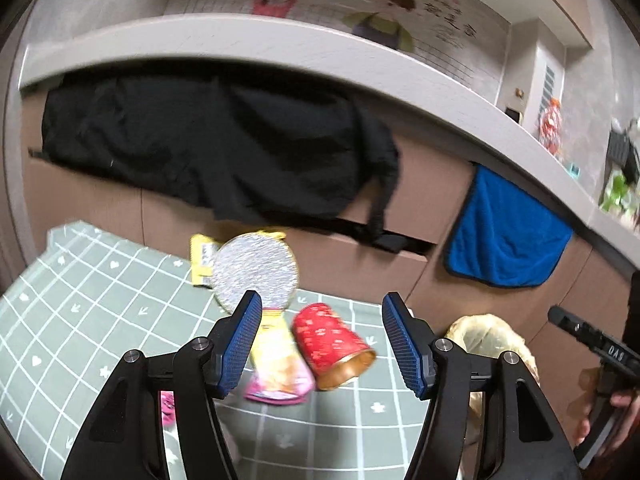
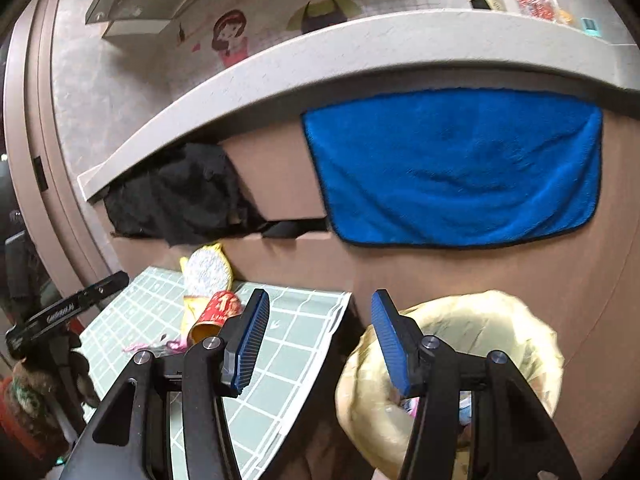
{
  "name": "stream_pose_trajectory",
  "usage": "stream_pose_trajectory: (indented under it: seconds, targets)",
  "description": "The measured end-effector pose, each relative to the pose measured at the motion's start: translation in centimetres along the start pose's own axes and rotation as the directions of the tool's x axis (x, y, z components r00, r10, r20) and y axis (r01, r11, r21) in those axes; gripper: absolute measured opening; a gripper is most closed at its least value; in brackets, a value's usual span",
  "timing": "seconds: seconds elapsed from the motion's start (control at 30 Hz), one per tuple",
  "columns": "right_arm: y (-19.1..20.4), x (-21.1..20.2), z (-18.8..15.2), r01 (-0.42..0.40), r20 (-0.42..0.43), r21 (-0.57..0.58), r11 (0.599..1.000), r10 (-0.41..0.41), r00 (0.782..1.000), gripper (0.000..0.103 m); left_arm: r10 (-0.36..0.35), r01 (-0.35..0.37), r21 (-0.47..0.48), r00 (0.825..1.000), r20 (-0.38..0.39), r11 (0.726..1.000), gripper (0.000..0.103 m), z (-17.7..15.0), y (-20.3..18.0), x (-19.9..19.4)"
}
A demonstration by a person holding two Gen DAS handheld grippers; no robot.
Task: Collect trash
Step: 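Move both grippers back over the table, then grasp the silver round sponge pad with the left gripper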
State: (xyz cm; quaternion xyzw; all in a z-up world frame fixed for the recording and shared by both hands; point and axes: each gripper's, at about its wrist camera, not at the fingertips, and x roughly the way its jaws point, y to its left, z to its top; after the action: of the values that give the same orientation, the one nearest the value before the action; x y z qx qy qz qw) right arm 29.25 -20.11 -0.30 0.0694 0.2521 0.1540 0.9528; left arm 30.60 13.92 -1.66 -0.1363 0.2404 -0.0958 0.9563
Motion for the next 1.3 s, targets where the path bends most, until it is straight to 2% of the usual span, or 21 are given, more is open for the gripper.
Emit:
stream_pose_trajectory:
  seconds: [0.07, 0.17, 0.27, 0.4, 0.53, 0.63, 0.73, 0.8, 0.87, 1.07, 1.2, 1.3]
  targets:
    - [0.8, 0.8, -0.4, -0.016, -0.027, -0.004, 1.000, 0.016, 1.000, 0.051, -0.023, 0.023, -0.002, 1.000, -0.012, 1.000, 0.065, 0.2, 1.9, 0.8]
    - [2.0, 1.8, -1.1, -0.027, -0.055, -0.012, 1.000, 0.026, 0.998, 0.051, -0.080, 0.080, 0.000, 0.994, -0.079, 0.997, 0.065, 0.8, 4.8, 3.2]
    - [3.1, 2.8, -1.6, -0.039, -0.080, -0.027, 0.999, 0.037, 0.996, 0.049, -0.122, 0.118, -0.038, 0.982, -0.143, 0.992, 0.065, 1.9, 8.0, 6.4]
    - [4.4, 4.4, -1.9, -0.043, -0.107, -0.044, 0.998, 0.038, 0.994, 0.049, -0.111, 0.105, -0.049, 0.980, -0.162, 0.993, 0.065, 3.8, 11.5, 10.4]
    - [5.2, 6.1, -2.3, -0.060, -0.138, -0.036, 0.998, 0.054, 0.989, 0.049, -0.120, 0.100, -0.119, 0.977, -0.178, 0.988, 0.065, 4.9, 15.0, 14.1]
    - [5.6, 7.8, -2.8, -0.066, -0.175, -0.039, 0.997, 0.059, 0.983, 0.049, -0.172, 0.140, -0.169, 0.965, -0.196, 0.976, 0.065, 4.9, 16.7, 16.8]
    - [5.8, 9.1, -3.1, -0.078, -0.204, -0.041, 0.996, 0.068, 0.977, 0.049, -0.241, 0.202, -0.199, 0.950, -0.200, 0.959, 0.065, 4.7, 17.4, 18.3]
    - [5.9, 9.7, -3.2, -0.082, -0.213, -0.041, 0.996, 0.071, 0.974, 0.049, -0.323, 0.270, -0.249, 0.924, -0.205, 0.930, 0.065, 4.3, 17.9, 19.1]
    - [5.9, 10.3, -3.2, -0.089, -0.223, -0.033, 0.995, 0.079, 0.972, 0.049, -0.409, 0.338, -0.300, 0.886, -0.217, 0.892, 0.065, 3.6, 17.9, 19.2]
    - [6.4, 11.6, -3.1, -0.119, -0.239, -0.043, 0.992, 0.106, 0.965, 0.049, -0.449, 0.392, -0.236, 0.846, -0.289, 0.889, 0.065, 1.2, 14.7, 16.7]
    - [7.0, 11.9, -3.2, -0.149, -0.236, -0.041, 0.988, 0.136, 0.962, 0.049, -0.444, 0.401, -0.198, 0.846, -0.295, 0.895, 0.065, 0.0, 12.4, 13.9]
    - [7.0, 11.8, -3.5, -0.163, -0.236, -0.028, 0.986, 0.152, 0.960, 0.049, -0.398, 0.371, -0.145, 0.870, -0.290, 0.917, 0.065, 0.0, 10.6, 12.5]
